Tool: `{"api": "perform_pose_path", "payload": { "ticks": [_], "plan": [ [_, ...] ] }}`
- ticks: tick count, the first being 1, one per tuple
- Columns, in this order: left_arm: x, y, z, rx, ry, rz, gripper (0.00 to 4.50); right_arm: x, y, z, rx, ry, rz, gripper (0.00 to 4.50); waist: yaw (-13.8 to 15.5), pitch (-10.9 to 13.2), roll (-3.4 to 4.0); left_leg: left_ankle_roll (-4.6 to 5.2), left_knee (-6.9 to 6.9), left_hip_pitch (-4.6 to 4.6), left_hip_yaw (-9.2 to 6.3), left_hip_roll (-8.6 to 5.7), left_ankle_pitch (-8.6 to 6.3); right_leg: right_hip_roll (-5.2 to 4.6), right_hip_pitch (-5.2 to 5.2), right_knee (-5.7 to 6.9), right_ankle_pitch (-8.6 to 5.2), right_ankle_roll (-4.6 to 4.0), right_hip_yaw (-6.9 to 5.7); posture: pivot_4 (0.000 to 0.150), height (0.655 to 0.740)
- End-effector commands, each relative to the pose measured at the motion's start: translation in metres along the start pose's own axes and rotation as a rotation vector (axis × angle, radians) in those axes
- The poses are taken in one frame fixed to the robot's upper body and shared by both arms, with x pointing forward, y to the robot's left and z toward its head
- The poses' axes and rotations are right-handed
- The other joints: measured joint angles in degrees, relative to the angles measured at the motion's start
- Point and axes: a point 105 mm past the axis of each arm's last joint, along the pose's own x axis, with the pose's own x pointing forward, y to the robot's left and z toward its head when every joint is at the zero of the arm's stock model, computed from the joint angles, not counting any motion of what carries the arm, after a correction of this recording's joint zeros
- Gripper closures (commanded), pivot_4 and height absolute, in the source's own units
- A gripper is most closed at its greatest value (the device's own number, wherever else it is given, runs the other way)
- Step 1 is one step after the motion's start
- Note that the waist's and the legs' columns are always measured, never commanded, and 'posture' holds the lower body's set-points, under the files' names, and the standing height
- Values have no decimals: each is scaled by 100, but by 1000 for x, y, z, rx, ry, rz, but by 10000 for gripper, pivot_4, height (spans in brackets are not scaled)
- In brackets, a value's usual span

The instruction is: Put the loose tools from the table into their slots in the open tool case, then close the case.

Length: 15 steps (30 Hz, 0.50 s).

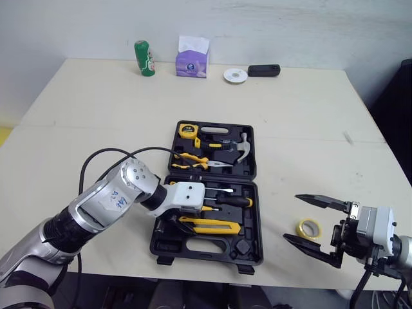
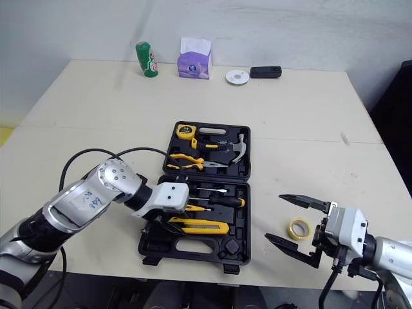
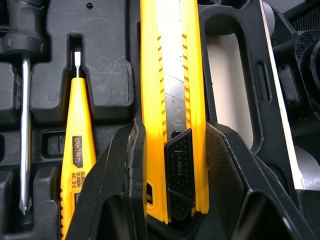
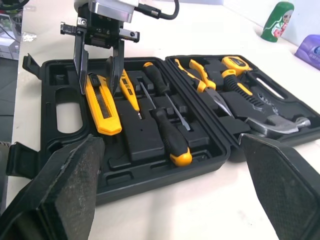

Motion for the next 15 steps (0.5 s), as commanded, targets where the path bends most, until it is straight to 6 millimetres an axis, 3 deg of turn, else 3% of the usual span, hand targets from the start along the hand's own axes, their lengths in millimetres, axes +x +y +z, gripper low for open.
{"api": "perform_pose_path", "payload": {
  "ticks": [1, 9, 11, 13, 15],
  "plan": [
    [9, -2, -7, -8, 12, 5, 32390, 2, -2, 5, -24, -5, 1, 0, -3, -1, 1, 0, 0, 0, 0, 0, 0, 0, 0, 0, 0, 0, 0, 1500, 7400],
    [6, -2, -7, -3, 10, 2, 32390, 3, -5, 6, -27, -2, -1, 0, -1, -2, 3, 0, -1, 5, 0, 0, 0, 0, 2, 1, 0, 0, 1, 1500, 7400],
    [5, -1, -2, 12, -11, 14, 22257, 4, -6, 6, -28, -3, -2, 0, -3, -2, 3, 0, -1, 5, 0, 0, 0, 0, 2, 2, 0, 0, 1, 1500, 7400],
    [3, 2, 7, 36, -48, 24, 15753, 5, -7, 6, -29, -5, -2, 0, -8, -2, 3, 0, -1, 5, 0, 0, 0, 1, 1, 3, 0, 0, 1, 1500, 7400],
    [1, 2, 12, 44, -66, 23, 15753, 6, -7, 7, -31, -7, -2, 0, -3, -2, 3, 0, -2, 2, 0, 0, 0, 1, 0, 1, 0, 0, 2, 1500, 7400]
  ]
}}
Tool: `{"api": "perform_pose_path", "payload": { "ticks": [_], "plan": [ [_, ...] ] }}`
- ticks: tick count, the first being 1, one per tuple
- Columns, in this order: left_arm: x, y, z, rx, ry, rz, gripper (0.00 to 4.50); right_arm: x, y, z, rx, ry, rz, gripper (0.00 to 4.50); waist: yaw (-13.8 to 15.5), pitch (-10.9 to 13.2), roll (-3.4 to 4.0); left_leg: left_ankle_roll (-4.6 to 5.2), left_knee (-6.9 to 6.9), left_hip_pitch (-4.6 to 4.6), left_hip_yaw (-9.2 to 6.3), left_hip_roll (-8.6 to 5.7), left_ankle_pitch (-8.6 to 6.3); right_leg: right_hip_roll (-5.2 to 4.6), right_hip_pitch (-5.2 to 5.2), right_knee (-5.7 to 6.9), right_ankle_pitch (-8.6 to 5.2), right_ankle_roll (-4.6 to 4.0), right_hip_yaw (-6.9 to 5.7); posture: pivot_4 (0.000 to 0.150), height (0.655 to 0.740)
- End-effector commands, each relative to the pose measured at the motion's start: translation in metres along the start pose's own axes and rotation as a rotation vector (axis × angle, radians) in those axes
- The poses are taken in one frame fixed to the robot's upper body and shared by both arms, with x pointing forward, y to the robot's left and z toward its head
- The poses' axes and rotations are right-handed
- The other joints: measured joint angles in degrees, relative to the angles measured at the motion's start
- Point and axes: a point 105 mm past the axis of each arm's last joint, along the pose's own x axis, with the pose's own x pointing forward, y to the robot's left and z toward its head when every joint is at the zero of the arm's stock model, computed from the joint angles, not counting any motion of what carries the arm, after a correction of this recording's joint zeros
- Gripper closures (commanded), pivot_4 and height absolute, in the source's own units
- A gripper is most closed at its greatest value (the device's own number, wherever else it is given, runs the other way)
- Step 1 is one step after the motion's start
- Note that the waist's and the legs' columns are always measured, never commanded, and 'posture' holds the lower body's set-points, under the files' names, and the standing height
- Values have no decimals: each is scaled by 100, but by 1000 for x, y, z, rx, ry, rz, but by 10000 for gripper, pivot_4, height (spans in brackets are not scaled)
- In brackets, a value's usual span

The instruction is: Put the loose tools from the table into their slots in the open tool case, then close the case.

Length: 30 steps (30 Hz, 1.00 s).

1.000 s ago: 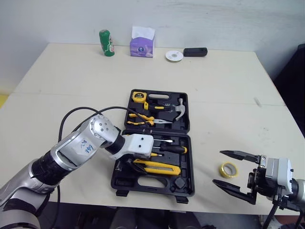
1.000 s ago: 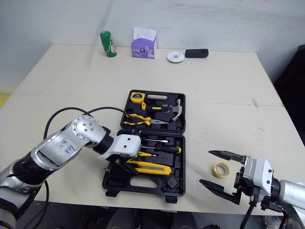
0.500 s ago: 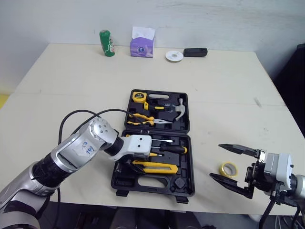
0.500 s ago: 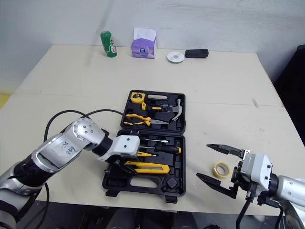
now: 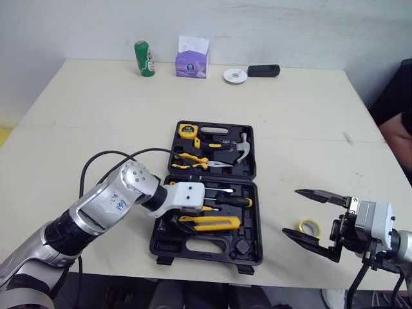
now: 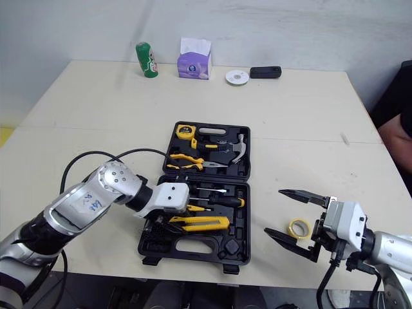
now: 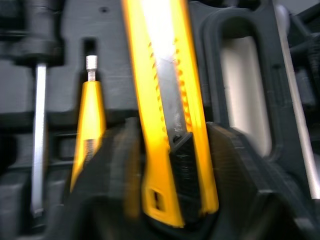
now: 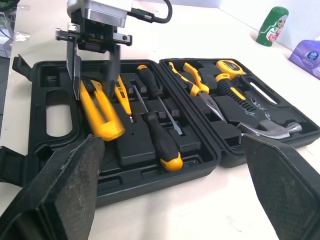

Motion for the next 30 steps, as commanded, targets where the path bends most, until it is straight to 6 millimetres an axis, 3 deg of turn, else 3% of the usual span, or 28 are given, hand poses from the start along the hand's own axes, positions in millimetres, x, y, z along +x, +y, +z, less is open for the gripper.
{"api": "perform_pose_path", "payload": {
  "ticks": [1, 7, 15, 18, 22, 23, 30],
  "plan": [
    [-3, -2, 11, 26, -40, -21, 15753, 3, -1, 6, -21, -10, 7, 0, 0, 0, 0, 0, 2, -1, 0, 0, 0, 0, 0, 0, 0, 0, 0, 1500, 7400],
    [-13, -4, 26, 63, -106, -56, 15753, 6, -3, 7, -24, -11, 7, 0, -1, 0, 0, 0, 3, -3, 0, -1, 0, 0, -1, 1, 0, 0, -1, 1500, 7400],
    [-30, 5, 45, 145, -379, -39, 15753, 7, -4, 7, -19, -6, 1, 0, -2, 0, 0, -1, 8, -2, 0, -1, 1, 0, -1, 5, 0, 0, -1, 1500, 7400],
    [-34, 8, 45, 125, -469, -51, 24525, 6, -5, 6, -15, -3, -4, 0, -2, 0, 0, -1, 9, -1, 0, -1, 1, 1, -2, 8, 0, 0, -2, 1500, 7400],
    [-31, 9, 45, 174, -569, -42, 41791, 5, -4, 5, -11, 3, -16, 0, 1, 0, 0, -1, 8, 0, 0, -1, 0, 0, -1, 7, 0, 0, -2, 1500, 7400],
    [-29, 9, 42, 177, -582, -37, 44416, 4, -4, 5, -10, 5, -20, 0, 3, 0, 0, -1, 8, -1, 0, -1, 0, 0, -1, 6, 0, 0, -2, 1500, 7400],
    [-3, -2, 21, 312, -585, -48, 44416, 2, -2, 2, -4, 12, -38, 0, -7, 0, 1, 0, 8, 2, 0, -1, 0, 0, -1, 8, 0, 1, -2, 1500, 7400]
  ]
}}
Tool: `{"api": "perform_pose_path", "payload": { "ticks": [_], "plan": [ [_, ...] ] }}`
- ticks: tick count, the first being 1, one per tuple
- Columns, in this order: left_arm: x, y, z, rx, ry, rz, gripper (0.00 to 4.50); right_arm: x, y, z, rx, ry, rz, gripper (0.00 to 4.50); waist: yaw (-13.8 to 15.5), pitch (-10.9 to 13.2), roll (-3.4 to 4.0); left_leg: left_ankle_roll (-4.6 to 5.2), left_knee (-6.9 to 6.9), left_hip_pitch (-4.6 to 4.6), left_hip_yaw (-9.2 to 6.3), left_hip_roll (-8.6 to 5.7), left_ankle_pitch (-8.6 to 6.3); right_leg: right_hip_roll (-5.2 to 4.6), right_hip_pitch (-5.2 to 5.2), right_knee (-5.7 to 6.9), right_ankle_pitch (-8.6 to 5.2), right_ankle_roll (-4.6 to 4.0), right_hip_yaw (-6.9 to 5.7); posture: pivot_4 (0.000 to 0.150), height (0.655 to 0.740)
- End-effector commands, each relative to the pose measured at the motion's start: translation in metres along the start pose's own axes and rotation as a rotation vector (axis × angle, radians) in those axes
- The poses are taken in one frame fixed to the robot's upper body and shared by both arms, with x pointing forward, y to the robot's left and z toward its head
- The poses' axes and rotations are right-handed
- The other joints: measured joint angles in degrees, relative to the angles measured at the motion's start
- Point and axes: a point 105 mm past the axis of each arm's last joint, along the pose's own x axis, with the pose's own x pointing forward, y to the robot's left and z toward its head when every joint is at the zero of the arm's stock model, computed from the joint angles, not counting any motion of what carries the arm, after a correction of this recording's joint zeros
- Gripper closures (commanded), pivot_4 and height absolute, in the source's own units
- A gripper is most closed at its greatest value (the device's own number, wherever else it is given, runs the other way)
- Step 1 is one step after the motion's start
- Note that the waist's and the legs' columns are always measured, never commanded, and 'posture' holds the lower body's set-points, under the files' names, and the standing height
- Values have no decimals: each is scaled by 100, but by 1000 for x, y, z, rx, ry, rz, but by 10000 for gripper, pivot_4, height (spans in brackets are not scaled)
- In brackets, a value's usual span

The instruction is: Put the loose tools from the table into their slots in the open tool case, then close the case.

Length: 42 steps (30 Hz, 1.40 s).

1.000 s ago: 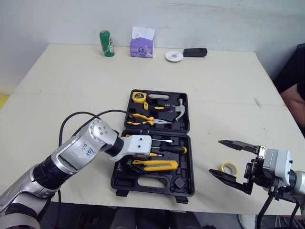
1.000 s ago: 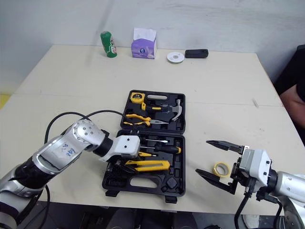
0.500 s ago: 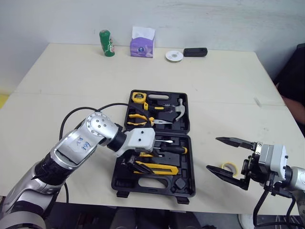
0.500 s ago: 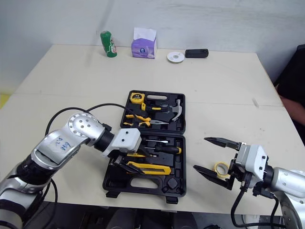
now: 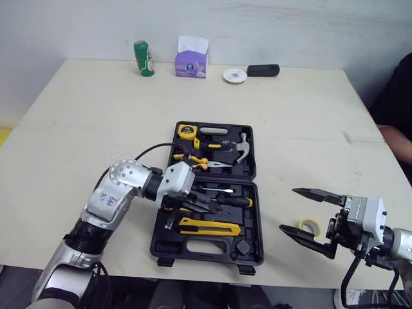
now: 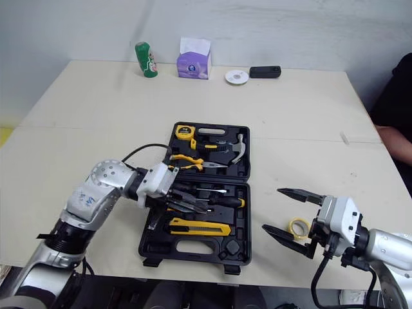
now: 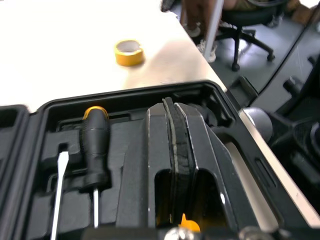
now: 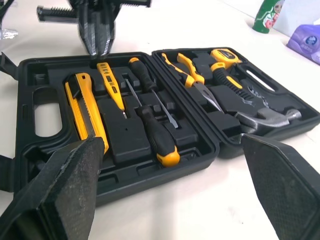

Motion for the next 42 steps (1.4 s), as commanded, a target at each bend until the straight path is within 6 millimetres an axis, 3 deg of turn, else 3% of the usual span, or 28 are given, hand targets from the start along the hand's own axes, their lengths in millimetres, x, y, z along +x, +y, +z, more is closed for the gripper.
{"api": "perform_pose_path", "payload": {
  "ticks": [1, 16, 28, 34, 38, 42],
  "plan": [
    [6, -6, -10, 55, 3, -14, 44416, -2, 0, 9, -45, -18, -17, 0, 7, 0, 0, 0, 0, 0, 0, 0, 0, 0, 1, 0, 0, 0, 0, 1500, 7400],
    [13, -21, -77, -110, 247, -21, 44416, -7, -1, 6, -42, -7, -33, 0, 10, -7, 9, 5, 0, 7, 0, -1, -3, -4, 7, 1, 0, 1, 0, 1500, 7400],
    [9, -39, -106, -239, 415, -26, 44416, -6, -3, 4, -48, -13, -43, 0, -6, -89, 76, 29, -6, 26, 0, -1, -17, -4, 24, 0, 0, 1, 4, 1500, 7400],
    [13, -32, -96, -173, 345, -8, 44416, -6, -4, 3, -50, -12, -46, 0, -8, -92, 79, 33, -32, 106, -1, 5, -36, -3, 113, -44, -1, -1, 3, 1500, 7400],
    [16, -11, -55, -6, 133, 57, 44416, -11, -8, 1, -60, -9, -85, 0, 0, -87, 83, 33, -31, 99, -1, 6, -40, -6, 109, -55, 0, -1, 2, 1500, 7400],
    [3, 4, -31, 24, 5, 155, 44416, -29, -18, -7, -85, 22, -163, 0, 6, -73, 78, 27, -19, 68, -7, 5, -36, -6, 89, -61, 1, 2, -8, 1500, 7400]
  ]
}}
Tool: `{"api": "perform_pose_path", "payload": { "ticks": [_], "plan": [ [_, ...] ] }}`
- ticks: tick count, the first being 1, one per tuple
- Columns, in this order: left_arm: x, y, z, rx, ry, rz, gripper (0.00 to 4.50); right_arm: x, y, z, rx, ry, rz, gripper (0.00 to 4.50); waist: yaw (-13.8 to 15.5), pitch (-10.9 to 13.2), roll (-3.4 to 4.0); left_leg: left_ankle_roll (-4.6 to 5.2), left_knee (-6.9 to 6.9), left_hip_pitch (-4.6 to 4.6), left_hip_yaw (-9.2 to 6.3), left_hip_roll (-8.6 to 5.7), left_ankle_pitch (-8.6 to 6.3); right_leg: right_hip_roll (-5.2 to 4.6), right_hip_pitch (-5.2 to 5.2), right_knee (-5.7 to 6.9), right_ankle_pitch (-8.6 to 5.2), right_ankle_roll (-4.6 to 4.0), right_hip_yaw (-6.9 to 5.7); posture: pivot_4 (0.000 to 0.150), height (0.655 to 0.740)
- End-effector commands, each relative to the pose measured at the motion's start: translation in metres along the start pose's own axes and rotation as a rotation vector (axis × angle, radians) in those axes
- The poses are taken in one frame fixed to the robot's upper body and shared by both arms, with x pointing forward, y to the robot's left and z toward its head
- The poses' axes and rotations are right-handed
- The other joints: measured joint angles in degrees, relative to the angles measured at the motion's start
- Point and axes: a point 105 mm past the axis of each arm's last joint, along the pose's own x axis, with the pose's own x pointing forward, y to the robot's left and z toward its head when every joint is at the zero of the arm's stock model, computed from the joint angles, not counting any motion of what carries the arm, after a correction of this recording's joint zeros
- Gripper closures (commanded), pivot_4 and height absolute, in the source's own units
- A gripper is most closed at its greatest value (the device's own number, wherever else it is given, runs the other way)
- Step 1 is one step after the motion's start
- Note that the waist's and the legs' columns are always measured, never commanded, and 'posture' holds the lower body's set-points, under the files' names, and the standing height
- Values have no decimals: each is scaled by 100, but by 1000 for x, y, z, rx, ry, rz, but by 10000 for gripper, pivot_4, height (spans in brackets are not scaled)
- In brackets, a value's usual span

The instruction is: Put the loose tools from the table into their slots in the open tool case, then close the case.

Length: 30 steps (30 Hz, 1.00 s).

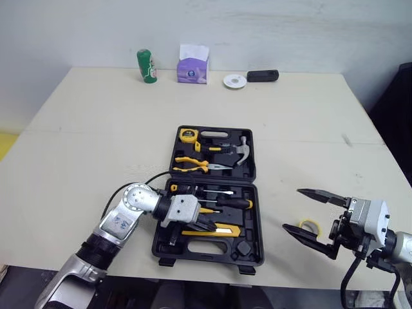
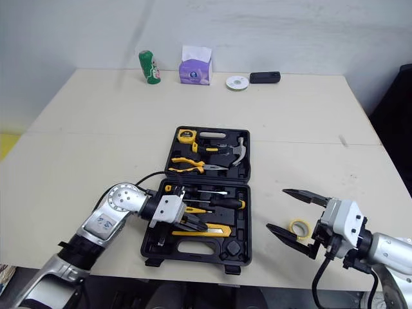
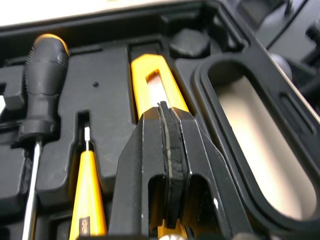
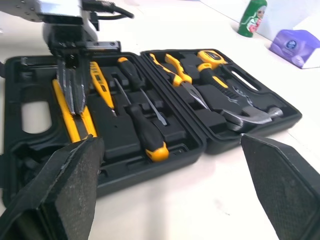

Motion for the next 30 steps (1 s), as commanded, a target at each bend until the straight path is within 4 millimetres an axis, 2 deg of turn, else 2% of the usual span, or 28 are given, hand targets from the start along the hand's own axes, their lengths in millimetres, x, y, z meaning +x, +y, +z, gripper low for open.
{"api": "perform_pose_path", "payload": {
  "ticks": [1, 2, 3, 5, 8, 9, 13, 15, 17, 19, 22, 25, 28, 30],
  "plan": [
    [-22, 16, 23, 37, -109, 112, 44416, -21, -13, 0, -68, 18, -94, 0, 2, 2, 1, -4, 0, -1, -2, 0, 2, 0, 1, -4, 0, 1, -3, 1500, 7400],
    [-34, 22, 28, 5, -141, 167, 44416, -30, -18, 1, -76, 8, -137, 0, 3, 3, -1, -4, -1, -3, -2, -1, 2, 0, 1, -8, 1, 2, -4, 1500, 7400],
    [-43, 26, 31, -9, -162, 213, 41610, -38, -23, 1, -75, -3, -185, 0, 3, 5, -2, -4, -1, -4, -3, -1, 2, 0, 1, -10, 1, 2, -6, 1500, 7400],
    [-67, 35, 33, -32, -168, 327, 34693, -56, -31, -5, -107, 23, -273, 0, 0, 7, -2, -4, -2, -7, -8, -1, 3, 1, 2, -12, 1, 2, -12, 1500, 7400],
    [-104, 46, 30, -80, -167, 513, 20952, -85, -42, -16, -154, 74, -412, 0, -19, 10, 0, 0, -3, -5, -9, -2, 0, 0, 4, -13, 2, 5, -11, 1500, 7400],
    [-119, 45, 25, -95, -144, 574, 14764, -98, -45, -22, -167, 99, -470, 0, -25, 12, -1, 1, -4, -4, -9, -2, -1, 0, 4, -13, 2, 5, -11, 1500, 7400],
    [-177, 31, -8, -183, -3, 780, 348, -141, -47, -42, -190, 200, -645, 0, -68, 16, 4, 0, -22, 4, -7, -2, -2, 0, 3, -19, 2, 5, -8, 1500, 7400],
    [-217, 18, -23, -219, 65, 930, 348, -163, -48, -49, -187, 237, -758, 0, -88, 23, -4, 1, -50, 8, -7, -2, -2, 0, -2, -23, 1, 2, -8, 1500, 7400],
    [-244, 7, -31, -241, 108, 1034, 348, -181, -48, -54, -186, 266, -843, 0, -132, 27, -6, 0, -72, 16, -7, -4, -1, -6, -3, -26, 0, 0, -8, 1500, 7400],
    [-276, -14, -46, -279, 165, 1185, 348, -206, -44, -65, -167, 319, -958, 0, -145, 27, -6, 1, -83, 22, -7, -9, 0, -15, -3, -27, 0, -1, -7, 1500, 7400],
    [-308, -38, -58, -319, 200, 1360, 348, -231, -34, -75, -139, 376, -1062, 0, -150, 27, -3, -4, -106, 28, -7, -9, -2, -18, -5, -36, -5, -11, -6, 1500, 7400],
    [-325, -54, -66, -356, 206, 1482, 348, -245, -25, -82, -121, 410, -1125, 0, -153, 28, -2, -9, -111, 26, -7, -7, -5, -18, -12, -35, -10, -19, -6, 1500, 7400],
    [-329, -80, -84, -433, 271, 1526, 348, -261, -15, -90, -97, 460, -1187, 0, -153, 28, -1, -11, -111, 26, -7, -7, -7, -22, -14, -33, -10, -20, -6, 1500, 7400],
    [-334, -84, -84, -433, 260, 1570, 348, -265, -12, -92, -92, 477, -1197, 0, -154, 27, 1, -22, -113, 27, -6, -7, -13, -24, -14, -34, -12, -22, -5, 1500, 7400]
  ]
}}
